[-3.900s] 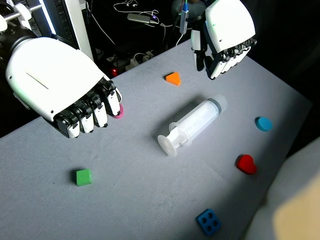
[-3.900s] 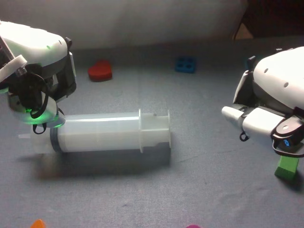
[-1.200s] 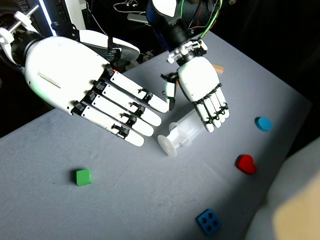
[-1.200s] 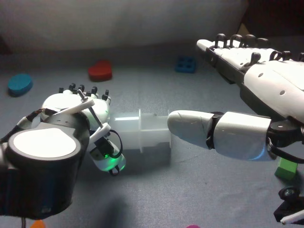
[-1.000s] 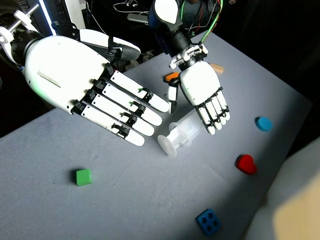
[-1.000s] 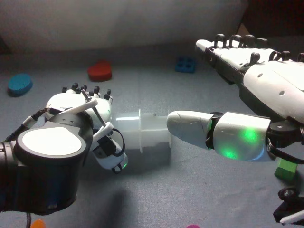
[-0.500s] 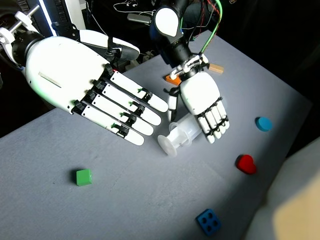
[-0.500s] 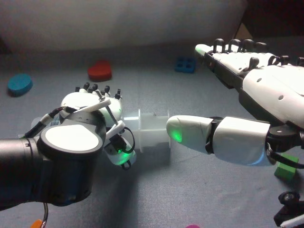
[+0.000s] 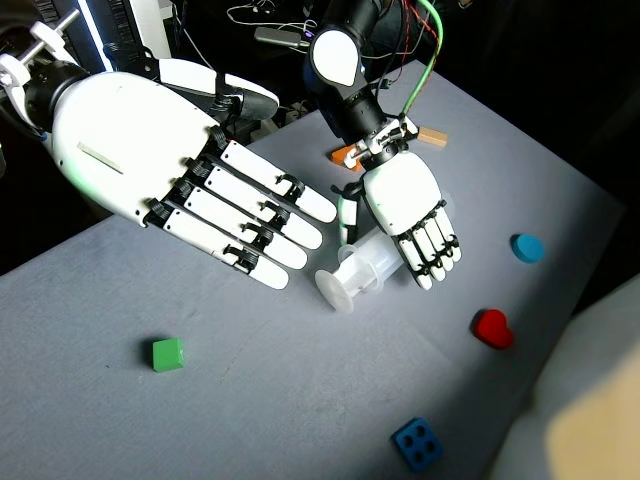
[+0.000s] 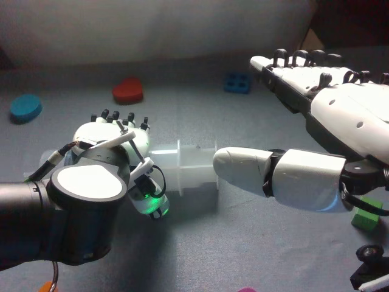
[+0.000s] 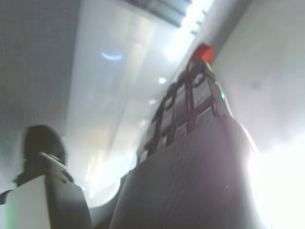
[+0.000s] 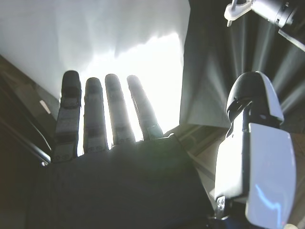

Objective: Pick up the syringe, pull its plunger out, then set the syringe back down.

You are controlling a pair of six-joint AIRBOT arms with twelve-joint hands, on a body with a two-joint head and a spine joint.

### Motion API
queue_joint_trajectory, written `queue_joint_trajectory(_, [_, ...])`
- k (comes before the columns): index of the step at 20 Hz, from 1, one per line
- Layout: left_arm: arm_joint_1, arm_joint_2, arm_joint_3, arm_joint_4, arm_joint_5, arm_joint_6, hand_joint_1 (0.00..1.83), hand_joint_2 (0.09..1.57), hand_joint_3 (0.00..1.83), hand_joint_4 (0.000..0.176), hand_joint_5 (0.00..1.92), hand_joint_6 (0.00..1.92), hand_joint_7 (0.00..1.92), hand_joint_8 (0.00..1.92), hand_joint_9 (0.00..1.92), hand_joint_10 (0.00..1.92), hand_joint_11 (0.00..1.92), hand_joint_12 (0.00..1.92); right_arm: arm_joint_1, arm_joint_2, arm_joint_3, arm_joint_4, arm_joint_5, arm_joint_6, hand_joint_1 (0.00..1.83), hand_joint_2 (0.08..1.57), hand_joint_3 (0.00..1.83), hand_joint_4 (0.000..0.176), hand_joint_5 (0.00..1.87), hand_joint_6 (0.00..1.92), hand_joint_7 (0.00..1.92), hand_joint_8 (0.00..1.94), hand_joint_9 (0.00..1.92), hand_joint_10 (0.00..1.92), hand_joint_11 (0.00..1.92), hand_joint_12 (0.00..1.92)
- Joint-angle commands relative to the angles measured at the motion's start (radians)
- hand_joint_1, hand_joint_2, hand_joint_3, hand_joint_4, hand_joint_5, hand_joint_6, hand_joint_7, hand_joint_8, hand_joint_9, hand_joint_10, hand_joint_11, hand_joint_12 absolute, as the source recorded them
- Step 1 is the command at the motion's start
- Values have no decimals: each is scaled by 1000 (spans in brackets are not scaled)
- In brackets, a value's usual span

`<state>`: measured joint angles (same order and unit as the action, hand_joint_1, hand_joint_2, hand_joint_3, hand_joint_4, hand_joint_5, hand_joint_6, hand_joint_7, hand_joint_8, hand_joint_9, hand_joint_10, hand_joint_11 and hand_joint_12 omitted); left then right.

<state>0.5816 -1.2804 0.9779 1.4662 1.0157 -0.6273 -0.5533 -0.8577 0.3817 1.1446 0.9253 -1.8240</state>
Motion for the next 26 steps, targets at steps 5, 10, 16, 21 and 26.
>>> queue_joint_trajectory(5, [2,-8,10,82,30,-3,703,991,4,0,16,3,8,3,11,3,0,144,6,-3,-3,-79,54,8,82,949,0,15,0,0,17,1,0,0,0,356])
queue_joint_trajectory(10, [10,-16,15,82,26,-8,782,1037,3,0,154,9,176,9,158,12,0,380,1,-5,-3,-79,53,-25,84,947,0,15,0,0,18,1,0,0,0,356])
queue_joint_trajectory(16, [21,-23,18,82,23,-9,1004,1123,1,0,503,8,569,6,530,15,165,892,0,-6,-2,-78,53,-44,85,947,0,15,0,0,18,1,0,0,0,355])
queue_joint_trajectory(21, [23,-25,18,88,15,-15,1136,1172,0,0,742,14,819,13,812,29,439,895,-3,-7,-2,-78,53,-45,87,946,0,14,0,0,22,2,0,0,0,354])
queue_joint_trajectory(26, [23,-26,17,95,6,-19,1342,1214,0,0,674,1331,798,1228,773,1435,638,1201,-5,-7,-2,-78,53,-45,84,947,0,13,0,0,24,2,1,0,0,346])
